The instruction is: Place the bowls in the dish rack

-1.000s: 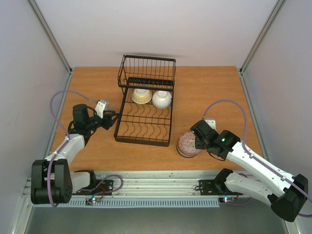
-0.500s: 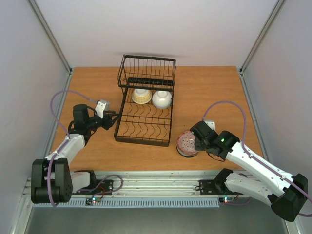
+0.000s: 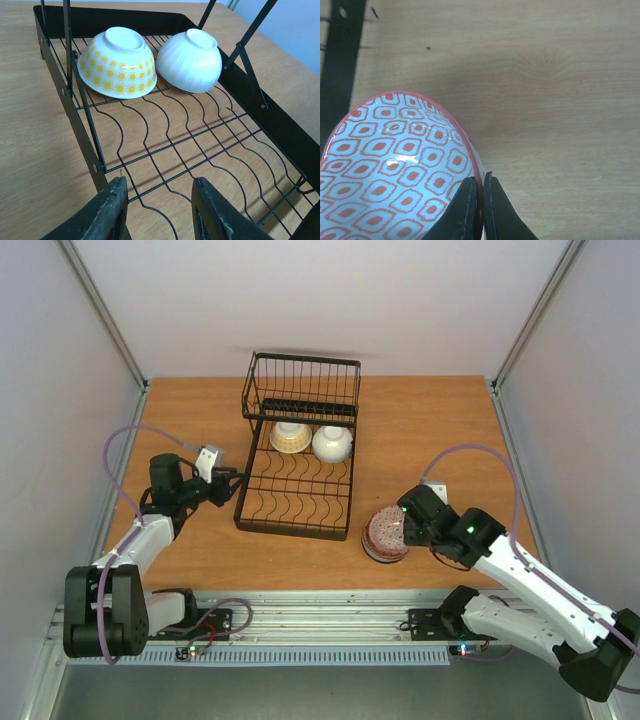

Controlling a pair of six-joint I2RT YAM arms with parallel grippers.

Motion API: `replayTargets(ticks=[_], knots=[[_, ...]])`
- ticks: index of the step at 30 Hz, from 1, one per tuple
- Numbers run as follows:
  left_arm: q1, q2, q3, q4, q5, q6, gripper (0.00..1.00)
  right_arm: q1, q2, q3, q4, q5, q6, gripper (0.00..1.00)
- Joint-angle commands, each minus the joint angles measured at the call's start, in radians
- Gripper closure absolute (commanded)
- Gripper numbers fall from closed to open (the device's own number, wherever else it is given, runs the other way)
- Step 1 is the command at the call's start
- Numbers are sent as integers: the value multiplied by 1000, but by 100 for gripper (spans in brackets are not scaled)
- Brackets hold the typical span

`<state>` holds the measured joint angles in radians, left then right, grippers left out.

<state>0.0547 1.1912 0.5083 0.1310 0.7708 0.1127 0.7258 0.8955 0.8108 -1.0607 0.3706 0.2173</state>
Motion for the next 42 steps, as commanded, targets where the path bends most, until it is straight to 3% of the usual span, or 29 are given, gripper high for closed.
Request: replayTargets(ticks=[1, 7, 13, 18, 32, 42], knots=[[0, -10, 14, 21, 15, 12, 63, 6, -77, 103, -11, 18, -53, 99], [0, -3, 32, -12, 53, 23, 63, 16, -52, 156, 176, -95, -139, 99], [0, -40, 34, -62, 121, 44, 65, 50, 267, 293, 350, -147, -271, 99], [0, -62, 33, -81, 174, 57, 65, 90, 466, 398, 434, -154, -287, 99], [0, -20, 76, -168, 209, 77, 64, 243, 926, 800, 430, -25, -422, 99], [0, -10, 78, -169, 192, 85, 64, 299, 964, 847, 437, 41, -447, 99]])
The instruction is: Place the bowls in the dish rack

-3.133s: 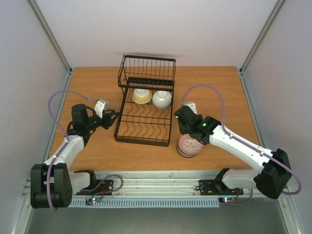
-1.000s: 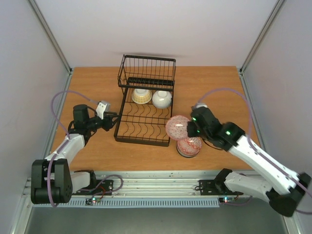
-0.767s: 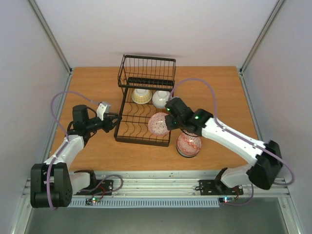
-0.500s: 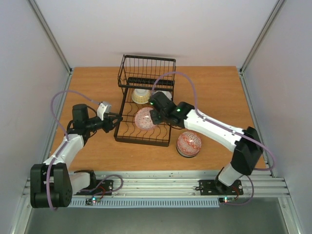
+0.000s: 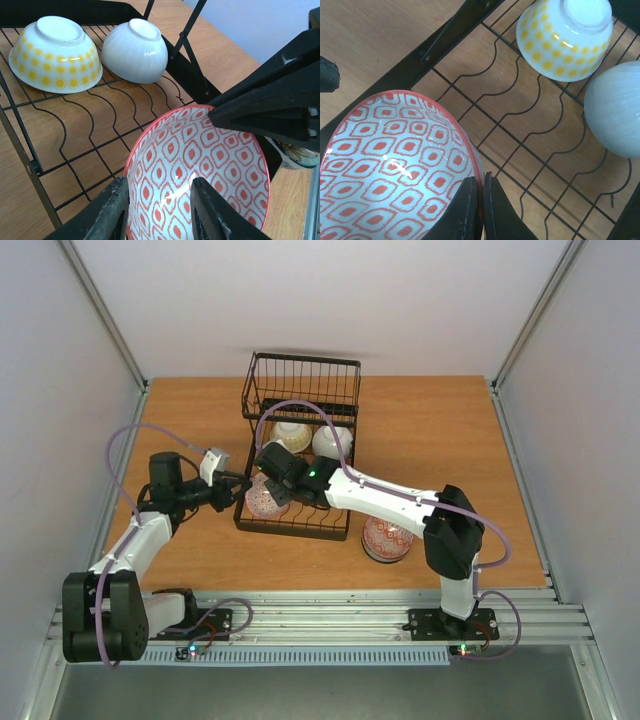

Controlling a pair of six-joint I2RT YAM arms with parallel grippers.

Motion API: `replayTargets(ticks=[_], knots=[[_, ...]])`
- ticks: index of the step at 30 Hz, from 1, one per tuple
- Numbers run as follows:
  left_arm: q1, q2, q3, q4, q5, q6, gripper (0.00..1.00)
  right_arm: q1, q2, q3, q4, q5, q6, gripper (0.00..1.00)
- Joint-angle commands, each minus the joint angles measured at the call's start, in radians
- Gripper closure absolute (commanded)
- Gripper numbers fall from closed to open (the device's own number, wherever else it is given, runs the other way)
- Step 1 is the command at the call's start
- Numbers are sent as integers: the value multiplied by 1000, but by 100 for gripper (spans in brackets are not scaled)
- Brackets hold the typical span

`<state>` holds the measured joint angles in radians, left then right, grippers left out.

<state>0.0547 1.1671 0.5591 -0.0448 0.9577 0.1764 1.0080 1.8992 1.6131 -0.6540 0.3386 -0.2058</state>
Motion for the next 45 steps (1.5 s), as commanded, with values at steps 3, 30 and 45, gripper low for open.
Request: replayTargets(ticks=[3, 30, 45], knots=[[0, 18, 27, 18, -21, 15, 63, 28, -59, 40, 28, 98, -30, 98], [-8, 79, 88, -124, 76, 109, 99, 55, -114, 7, 133, 108, -102, 99], [-2, 78, 112, -214, 219, 183, 99, -230, -472, -477, 501, -689, 202, 6]])
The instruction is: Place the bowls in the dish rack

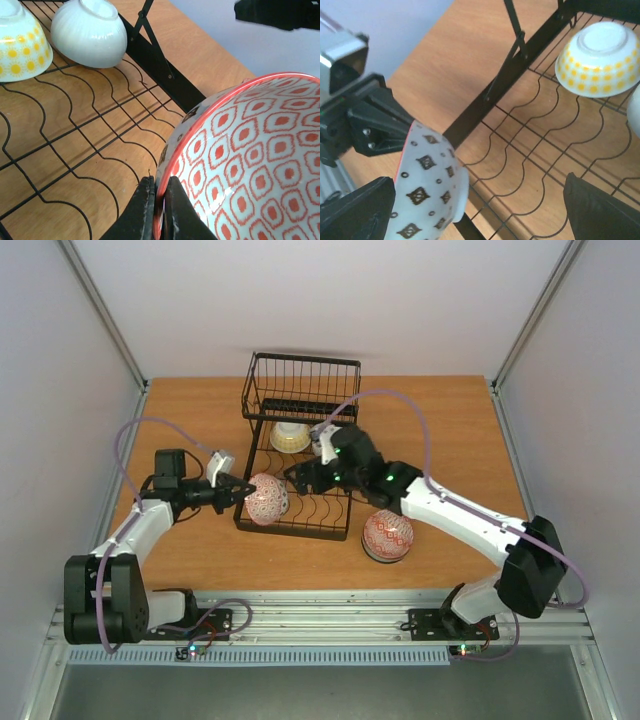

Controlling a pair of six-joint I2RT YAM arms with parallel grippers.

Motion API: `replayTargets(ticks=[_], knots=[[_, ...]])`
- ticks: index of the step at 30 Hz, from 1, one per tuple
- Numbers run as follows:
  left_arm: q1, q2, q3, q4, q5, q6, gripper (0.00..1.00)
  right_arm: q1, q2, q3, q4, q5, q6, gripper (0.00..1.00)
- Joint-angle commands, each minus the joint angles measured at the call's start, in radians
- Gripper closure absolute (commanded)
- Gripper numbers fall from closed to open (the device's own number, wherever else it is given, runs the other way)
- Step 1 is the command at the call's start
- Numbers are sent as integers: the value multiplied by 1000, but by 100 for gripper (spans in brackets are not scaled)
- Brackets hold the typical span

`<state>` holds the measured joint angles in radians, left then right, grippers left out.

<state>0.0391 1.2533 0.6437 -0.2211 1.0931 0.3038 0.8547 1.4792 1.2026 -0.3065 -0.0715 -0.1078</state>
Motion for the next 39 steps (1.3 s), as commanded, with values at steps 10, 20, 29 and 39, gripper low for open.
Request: replayTargets(ticks=[10, 20, 29, 39], knots=[[18, -21, 18, -32, 87, 63, 99, -112, -38, -193, 397, -554, 284, 1], [18, -29, 13, -30, 93, 70, 99, -102, -1, -255, 445, -560, 321, 1], [18, -34, 11, -31, 96, 74, 99, -90, 88, -295, 575, -619, 393, 1], [19, -29, 13, -34, 96, 75, 100, -84, 127, -335, 741, -701, 469, 6]])
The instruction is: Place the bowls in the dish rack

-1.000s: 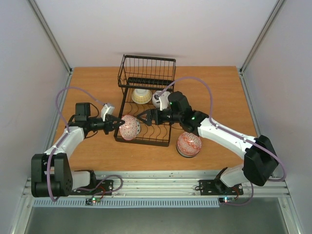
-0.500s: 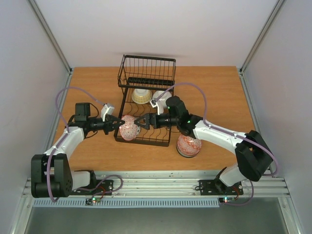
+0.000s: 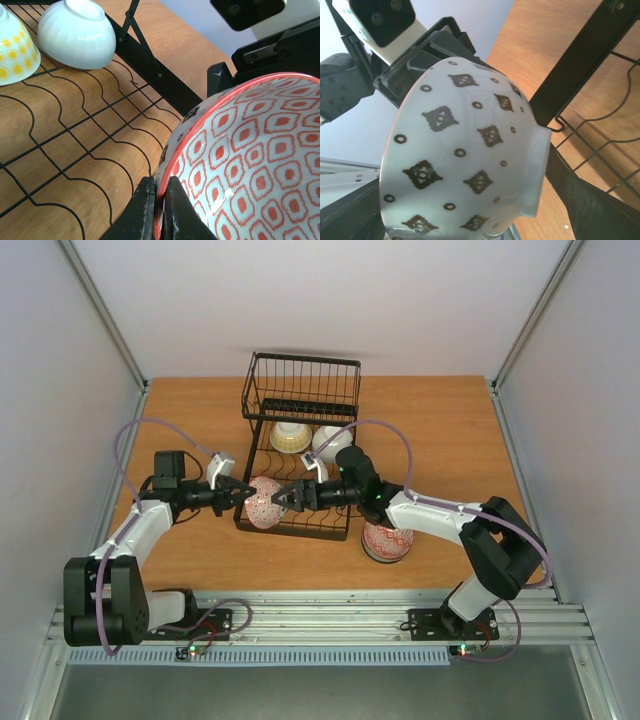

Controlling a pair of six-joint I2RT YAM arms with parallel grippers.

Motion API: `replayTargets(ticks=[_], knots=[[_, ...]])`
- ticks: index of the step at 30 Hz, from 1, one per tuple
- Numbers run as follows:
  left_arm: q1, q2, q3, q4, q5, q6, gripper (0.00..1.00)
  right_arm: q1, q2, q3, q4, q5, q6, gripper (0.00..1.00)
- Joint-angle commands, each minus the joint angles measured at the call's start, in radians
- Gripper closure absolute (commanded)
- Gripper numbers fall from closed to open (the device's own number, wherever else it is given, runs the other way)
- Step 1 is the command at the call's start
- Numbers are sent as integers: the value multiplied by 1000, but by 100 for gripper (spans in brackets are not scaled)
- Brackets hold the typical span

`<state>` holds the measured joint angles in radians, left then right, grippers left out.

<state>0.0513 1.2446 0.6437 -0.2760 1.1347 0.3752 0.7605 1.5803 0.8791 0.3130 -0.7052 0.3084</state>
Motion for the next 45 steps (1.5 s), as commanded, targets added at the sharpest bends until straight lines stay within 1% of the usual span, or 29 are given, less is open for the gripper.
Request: replayTargets(ticks=[1, 3, 5, 7, 9, 11, 15, 17, 19, 20, 22, 24, 26, 30, 32, 33, 34, 37, 39, 45], knots=[[7, -20, 13, 19, 55, 4, 99, 11, 32, -12, 140, -81, 61, 9], [7, -20, 13, 18, 57, 5, 99, 10, 45, -12, 174, -97, 77, 14], [6, -20, 13, 17, 58, 6, 99, 11, 52, -12, 191, -108, 83, 22], [7, -20, 14, 15, 58, 7, 100, 11, 54, -11, 198, -115, 86, 36], [6, -19, 15, 15, 58, 7, 99, 12, 47, -12, 194, -116, 81, 55], [7, -17, 16, 16, 53, 6, 100, 12, 38, -12, 182, -116, 74, 71], [7, -17, 13, 26, 36, -2, 99, 13, 11, -6, 133, -103, 46, 97], [6, -19, 9, 47, 17, -12, 98, 13, -12, 4, 73, -78, 15, 98], [7, -20, 4, 65, -3, -32, 74, 13, -41, 19, -14, -26, -37, 99], [6, -24, 1, 74, -16, -34, 64, 13, -55, 30, -69, 3, -66, 99], [7, -44, -19, 129, -48, -62, 52, 13, -79, 63, -194, 76, -126, 99], [7, -71, -44, 179, -98, -102, 46, 13, -97, 99, -317, 155, -182, 99], [7, -100, -63, 215, -140, -126, 44, 12, -104, 142, -460, 244, -241, 99], [7, -144, -97, 265, -217, -157, 43, 33, -75, 259, -690, 481, -321, 99], [7, -146, -98, 297, -231, -161, 43, 67, -43, 325, -796, 661, -362, 99], [7, -141, -98, 301, -232, -163, 43, 86, -20, 362, -843, 709, -377, 99], [7, -137, -97, 302, -231, -164, 43, 108, 6, 398, -885, 806, -391, 99], [6, -117, -93, 304, -226, -167, 43, 169, 83, 502, -983, 976, -428, 99], [7, -106, -89, 299, -225, -165, 43, 198, 137, 562, -1035, 1062, -446, 99], [7, -99, -86, 294, -220, -158, 43, 242, 276, 704, -1188, 1297, -468, 99]])
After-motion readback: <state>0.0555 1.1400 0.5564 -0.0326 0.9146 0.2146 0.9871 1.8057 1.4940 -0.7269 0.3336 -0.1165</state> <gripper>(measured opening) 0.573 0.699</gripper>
